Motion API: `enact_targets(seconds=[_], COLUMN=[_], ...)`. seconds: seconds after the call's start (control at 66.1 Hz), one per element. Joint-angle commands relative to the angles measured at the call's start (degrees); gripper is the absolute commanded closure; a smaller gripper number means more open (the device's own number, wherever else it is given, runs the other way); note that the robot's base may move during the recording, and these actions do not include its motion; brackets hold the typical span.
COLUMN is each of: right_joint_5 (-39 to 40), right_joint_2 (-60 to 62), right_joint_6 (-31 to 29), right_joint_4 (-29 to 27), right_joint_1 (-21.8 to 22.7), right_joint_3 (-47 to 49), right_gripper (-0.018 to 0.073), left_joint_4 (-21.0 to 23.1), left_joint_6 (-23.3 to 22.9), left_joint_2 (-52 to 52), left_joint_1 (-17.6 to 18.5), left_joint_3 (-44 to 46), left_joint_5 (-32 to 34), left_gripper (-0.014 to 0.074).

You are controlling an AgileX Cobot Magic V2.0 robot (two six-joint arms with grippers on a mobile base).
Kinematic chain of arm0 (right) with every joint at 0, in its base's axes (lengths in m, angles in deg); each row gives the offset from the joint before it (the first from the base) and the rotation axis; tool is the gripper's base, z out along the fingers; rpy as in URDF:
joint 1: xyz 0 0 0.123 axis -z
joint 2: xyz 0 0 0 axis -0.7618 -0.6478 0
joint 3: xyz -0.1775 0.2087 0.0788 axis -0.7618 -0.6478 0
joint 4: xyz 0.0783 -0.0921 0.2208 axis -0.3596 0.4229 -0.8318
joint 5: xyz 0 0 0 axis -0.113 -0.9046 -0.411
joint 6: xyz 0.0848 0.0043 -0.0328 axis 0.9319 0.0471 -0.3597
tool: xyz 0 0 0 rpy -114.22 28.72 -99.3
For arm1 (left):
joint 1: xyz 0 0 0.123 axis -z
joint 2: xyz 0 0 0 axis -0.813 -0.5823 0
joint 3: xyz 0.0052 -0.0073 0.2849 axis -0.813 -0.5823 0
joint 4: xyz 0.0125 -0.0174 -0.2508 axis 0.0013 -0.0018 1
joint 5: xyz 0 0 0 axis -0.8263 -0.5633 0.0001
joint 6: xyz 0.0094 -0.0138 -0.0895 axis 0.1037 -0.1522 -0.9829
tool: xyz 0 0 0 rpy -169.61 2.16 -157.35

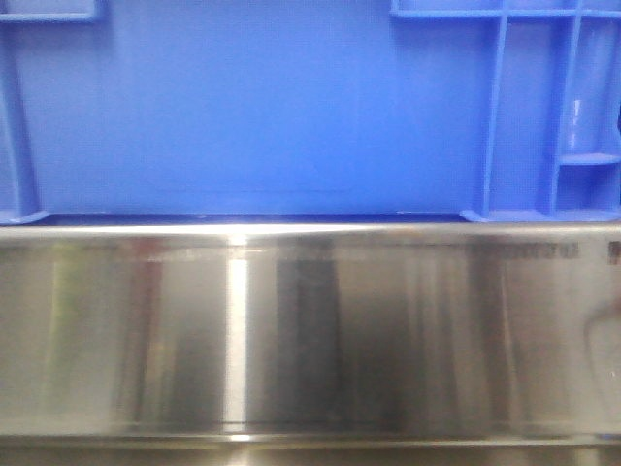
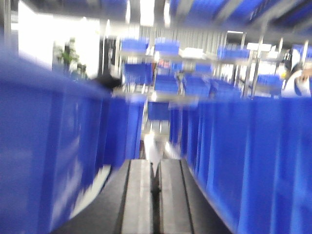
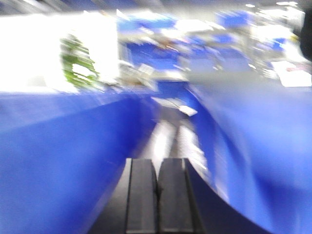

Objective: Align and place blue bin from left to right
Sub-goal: 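Close both grippers on the rim of the blue bin on the rack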

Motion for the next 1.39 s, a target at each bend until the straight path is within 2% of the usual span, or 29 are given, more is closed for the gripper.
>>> enact_targets(seconds=[0.0,0.151,0.333,0.439,0.515,0.59,0.651,0.772,0.848,0.954,1.06,1.196,1.377], right_joint_5=[-3.2,-8.1,-11.7,-12.1,-12.3,-13.1,-13.2,-13.2,-12.4,-10.6,-13.8,-22.0,-33.8], right_joint_2=[-1.0,-5.6,-15.0,-21.2,-25.3,-29.4,-32.2,-36.8,-38.6,-41.5,-44.4,-50.7,-60.9], right_joint_6=[0.3,0.3,0.3,0.3,0.3,0.3,0.3,0.3,0.0,0.0,0.0,-2.2,-2.3], right_joint_4=[-0.1,-0.1,-1.0,-1.6,-1.7,-1.7,-1.7,-1.7,-1.7,-1.1,-1.6,-1.7,-0.2], right_joint_1=[-2.5,-5.0,-6.0,-6.0,-6.0,-6.0,-6.0,-6.0,-6.0,-6.0,-6.6,-10.0,-14.8], right_joint_3=[5.3,13.7,24.3,29.6,32.9,35.9,37.6,39.5,39.7,40.0,42.7,49.3,59.7], right_gripper=[0.0629,0.0628,0.0628,0.0617,0.0603,0.0496,0.0365,0.009,-0.0021,-0.001,-0.001,-0.001,-0.001], left_joint_4=[-0.1,-1.8,-3.2,-3.1,-3.0,-3.0,-3.0,-3.0,-3.0,-2.9,-2.7,-2.3,-1.4], left_joint_6=[0.0,0.0,0.0,0.0,0.0,0.0,0.0,0.0,0.0,0.0,0.0,0.0,0.0], left_joint_2=[0.1,-0.1,-8.1,-14.2,-18.8,-23.4,-27.2,-32.5,-35.4,-39.9,-45.4,-53.4,-64.1], left_joint_1=[0.2,0.2,0.2,0.2,0.2,0.2,0.2,3.1,6.5,10.8,13.6,14.4,14.4], left_joint_3=[4.7,16.1,31.9,39.1,43.5,47.7,51.0,55.5,57.1,60.0,64.4,72.3,82.6], left_joint_5=[-1.5,-12.6,-28.7,-34.2,-36.4,-38.8,-41.5,-42.7,-42.8,-45.4,-49.6,-56.4,-66.3], left_gripper=[0.0707,0.0707,0.0696,0.0593,0.0463,0.0309,0.0209,0.0104,0.0062,-0.0006,-0.0006,-0.0006,-0.0006])
